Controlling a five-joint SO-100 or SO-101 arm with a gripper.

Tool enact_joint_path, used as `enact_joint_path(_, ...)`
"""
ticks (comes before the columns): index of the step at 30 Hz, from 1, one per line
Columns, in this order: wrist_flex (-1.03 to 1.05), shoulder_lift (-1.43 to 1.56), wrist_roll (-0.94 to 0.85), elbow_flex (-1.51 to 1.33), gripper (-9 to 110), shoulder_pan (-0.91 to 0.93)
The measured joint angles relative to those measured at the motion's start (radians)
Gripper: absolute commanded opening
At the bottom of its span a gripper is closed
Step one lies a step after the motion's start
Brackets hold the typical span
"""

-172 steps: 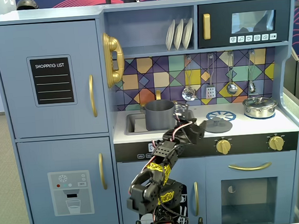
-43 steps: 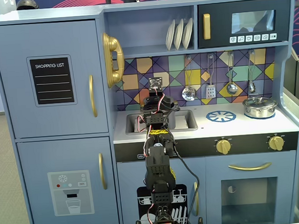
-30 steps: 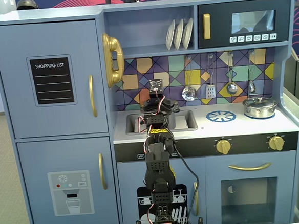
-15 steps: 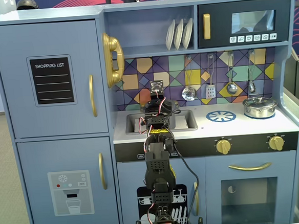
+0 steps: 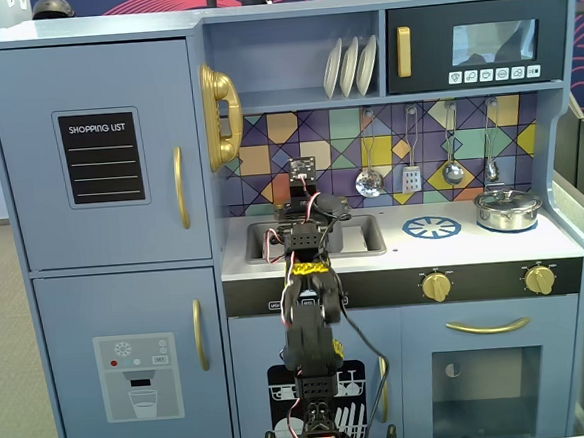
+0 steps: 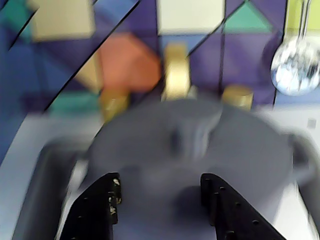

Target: Pick up the lid from the counter and put it on the gray recipient

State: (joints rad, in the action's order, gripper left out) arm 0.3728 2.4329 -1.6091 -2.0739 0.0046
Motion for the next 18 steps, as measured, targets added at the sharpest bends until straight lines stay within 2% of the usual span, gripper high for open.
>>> enact_joint_path(4, 0.239, 0.19, 0.0, -0.017, 0, -0.025)
enact_joint_path(11, 0.71, 0.566, 0.075, -0.146, 0, -0.025)
enact_joint_path(14, 0.761, 0.683, 0.13, -0.272, 0, -0.025)
enact_joint_path(18, 0.719, 0.729, 0.196, -0.5, 0, -0.017)
